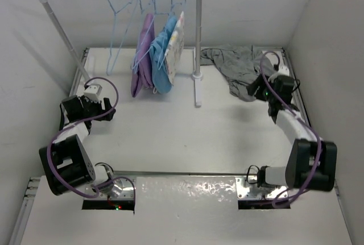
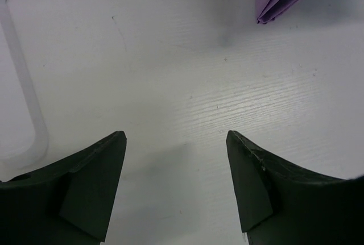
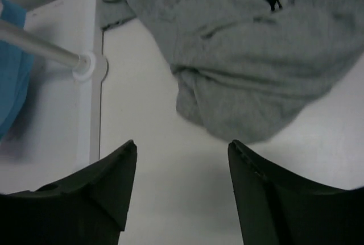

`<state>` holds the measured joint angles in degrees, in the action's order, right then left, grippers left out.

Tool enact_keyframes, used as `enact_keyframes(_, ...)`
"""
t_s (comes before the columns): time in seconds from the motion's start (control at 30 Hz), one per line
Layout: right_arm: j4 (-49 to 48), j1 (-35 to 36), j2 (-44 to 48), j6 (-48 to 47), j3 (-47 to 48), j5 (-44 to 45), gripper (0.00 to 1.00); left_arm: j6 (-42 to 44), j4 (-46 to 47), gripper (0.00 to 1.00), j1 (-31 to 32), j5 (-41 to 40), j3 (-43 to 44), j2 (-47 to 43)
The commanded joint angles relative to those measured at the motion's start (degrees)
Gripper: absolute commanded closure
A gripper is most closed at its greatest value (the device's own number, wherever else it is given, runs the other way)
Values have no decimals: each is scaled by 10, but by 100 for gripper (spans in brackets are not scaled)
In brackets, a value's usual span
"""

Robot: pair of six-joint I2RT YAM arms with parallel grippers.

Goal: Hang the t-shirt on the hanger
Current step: Move the T-shirt to the center of the board.

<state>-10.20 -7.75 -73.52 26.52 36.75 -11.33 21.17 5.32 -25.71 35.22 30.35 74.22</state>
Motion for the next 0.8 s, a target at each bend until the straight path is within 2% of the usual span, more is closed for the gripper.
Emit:
enact_keyframes(0.0,-25,-1,-66,3,73,-22,34,14,-17,32,-1,-11,41,-13)
enact_keyframes(0.03,-41,-2,-94,9,88,-14,20,20,-27,32,-2,-17,48,-24)
enact_keyframes(0.07,-51,-1,-112,12,99,-2,16,22,-35,32,-3,-17,56,-30)
enact_keyframes(0.13,-38,-1,-155,4,165,34,14,27,-52,32,-3,-13,78,-49)
enact_keyframes(0.17,-24,-1,-207,-18,193,45,12,33,-78,32,-3,-8,88,-50)
enact_keyframes(0.23,37,0,-266,-37,254,72,8,35,-121,32,-3,11,123,-45)
enact_keyframes(0.27,67,0,-299,-48,324,82,8,37,-134,32,-3,16,134,-44)
enact_keyframes(0.3,135,0,-359,-52,362,90,8,39,-160,32,-3,18,152,-43)
enact_keyframes(0.33,161,0,-387,-56,423,104,8,43,-171,32,-3,20,159,-44)
enact_keyframes(0.37,182,0,-410,-64,443,101,10,44,-180,32,-3,20,164,-46)
enact_keyframes(0.47,201,1,-447,-68,445,90,13,38,-200,32,-4,10,180,-50)
enact_keyframes(0.57,141,2,-420,-71,390,90,13,24,-202,32,-4,-4,195,-48)
enact_keyframes(0.63,137,3,-402,-75,373,95,18,17,-203,32,-4,-4,200,-48)
enact_keyframes(0.7,148,3,-401,-82,372,99,30,9,-203,32,-4,0,208,-48)
enact_keyframes(0.73,156,3,-402,-83,373,100,52,1,-203,32,-4,2,212,-48)
enact_keyframes(0.77,170,2,-400,-87,371,91,68,-2,-209,32,-3,4,219,-49)
